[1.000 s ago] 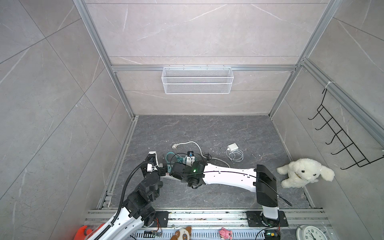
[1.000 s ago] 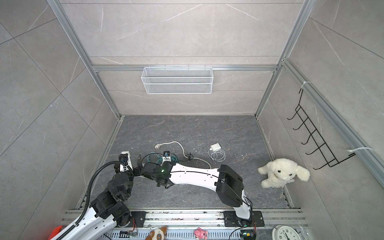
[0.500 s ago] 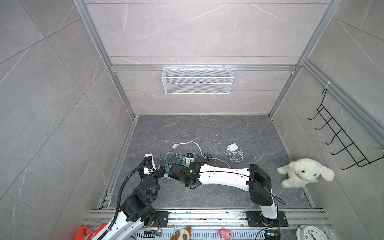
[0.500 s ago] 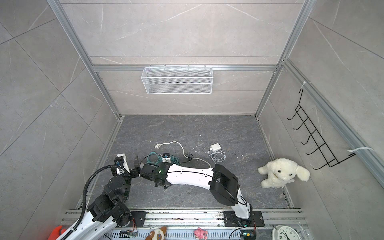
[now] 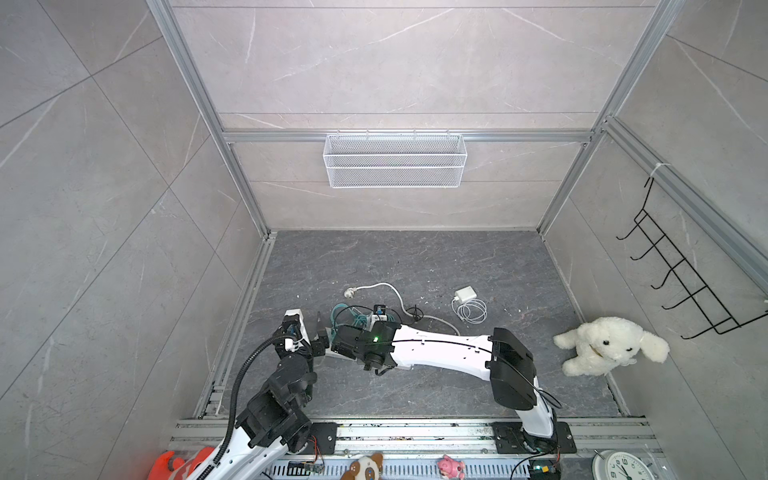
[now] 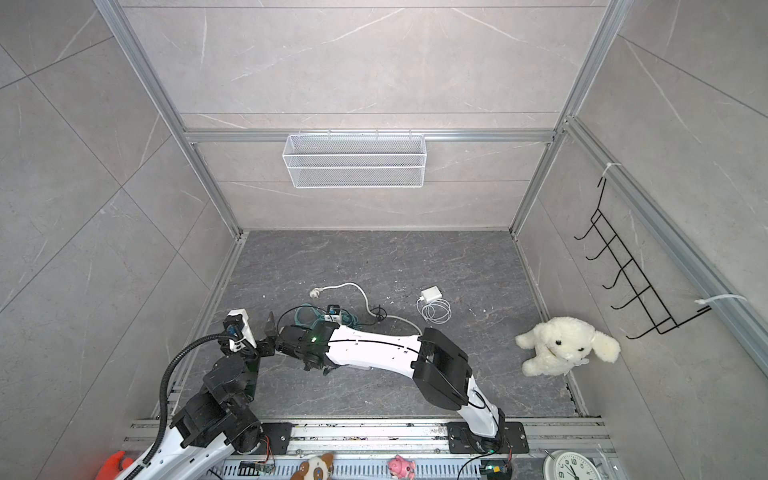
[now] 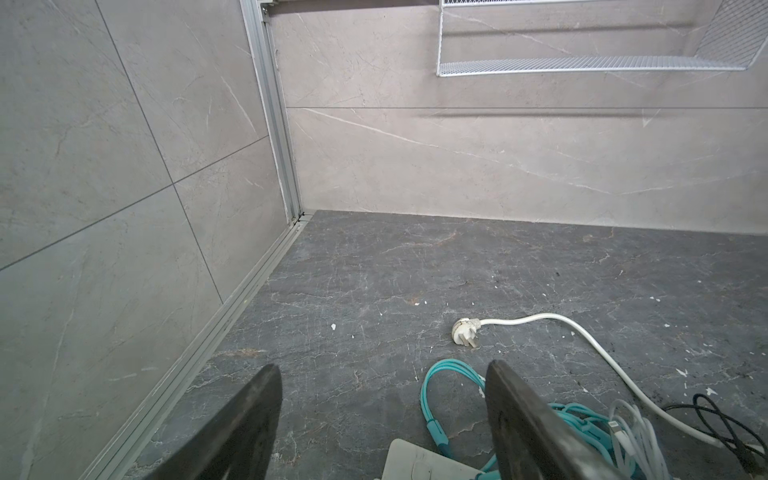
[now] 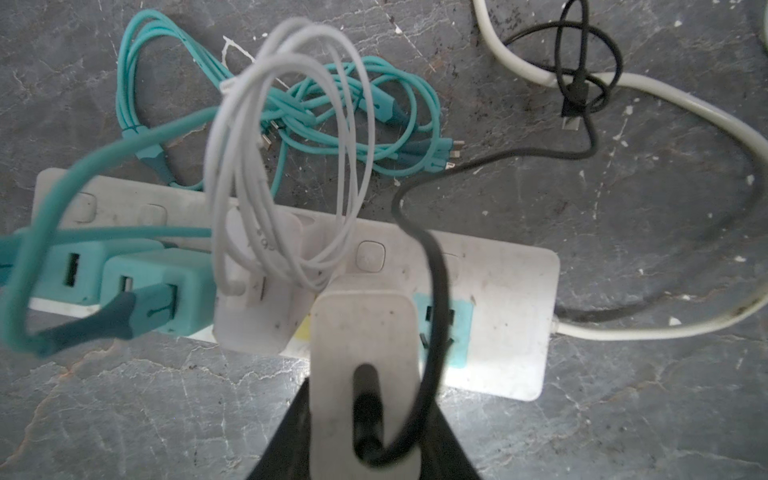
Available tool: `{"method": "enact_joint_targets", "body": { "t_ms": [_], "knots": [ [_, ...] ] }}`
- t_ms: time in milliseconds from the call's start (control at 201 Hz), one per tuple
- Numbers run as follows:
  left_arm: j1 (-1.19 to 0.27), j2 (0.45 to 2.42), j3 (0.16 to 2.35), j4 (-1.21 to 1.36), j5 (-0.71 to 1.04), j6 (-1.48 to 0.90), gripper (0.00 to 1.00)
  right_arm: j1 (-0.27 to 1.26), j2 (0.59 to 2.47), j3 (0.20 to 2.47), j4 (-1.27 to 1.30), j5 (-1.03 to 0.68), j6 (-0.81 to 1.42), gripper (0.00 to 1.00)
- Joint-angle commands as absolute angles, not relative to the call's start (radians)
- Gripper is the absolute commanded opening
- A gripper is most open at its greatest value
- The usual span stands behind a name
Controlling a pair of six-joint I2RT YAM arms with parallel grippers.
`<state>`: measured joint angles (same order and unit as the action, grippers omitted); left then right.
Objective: Insert the plug
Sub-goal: 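Lower the charger toward the teal socket with the right gripper while left holds strip, then press the charger prongs down into the socket with the right gripper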
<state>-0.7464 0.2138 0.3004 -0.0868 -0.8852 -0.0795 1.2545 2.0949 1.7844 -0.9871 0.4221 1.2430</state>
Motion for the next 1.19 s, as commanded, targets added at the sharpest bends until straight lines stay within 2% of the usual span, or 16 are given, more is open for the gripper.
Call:
{"method": "enact_joint_targets", "body": {
  "t_ms": [0,219,428,587,836,956,1185],
  "knots": [
    [-0.743,0.179,0.308,-0.092,-0.886,-0.079,0.79,1.246,2.125,1.775,-0.967,0.372,1.299,0.00],
    [-0.742,0.159,0.314,-0.120,-0.884,-0.085,0.79,1.242,2.129,1.822,-1.022,0.395,1.321,0.00],
    [-0.742,0.128,0.316,-0.144,-0.878,-0.091,0.79,1.223,2.059,1.724,-0.979,0.368,1.351,0.00],
    [-0.742,0.125,0.316,-0.140,-0.870,-0.090,0.79,1.217,2.037,1.730,-0.988,0.376,1.343,0.00],
    [-0.743,0.144,0.316,-0.132,-0.870,-0.084,0.79,1.217,2.157,1.891,-1.068,0.374,1.295,0.00],
    [-0.742,0.136,0.314,-0.132,-0.868,-0.084,0.79,1.233,2.233,2.001,-1.192,0.413,1.288,0.00],
    [-0.743,0.150,0.308,-0.117,-0.857,-0.082,0.79,1.246,2.239,1.922,-1.138,0.377,1.313,0.00]
  ]
}}
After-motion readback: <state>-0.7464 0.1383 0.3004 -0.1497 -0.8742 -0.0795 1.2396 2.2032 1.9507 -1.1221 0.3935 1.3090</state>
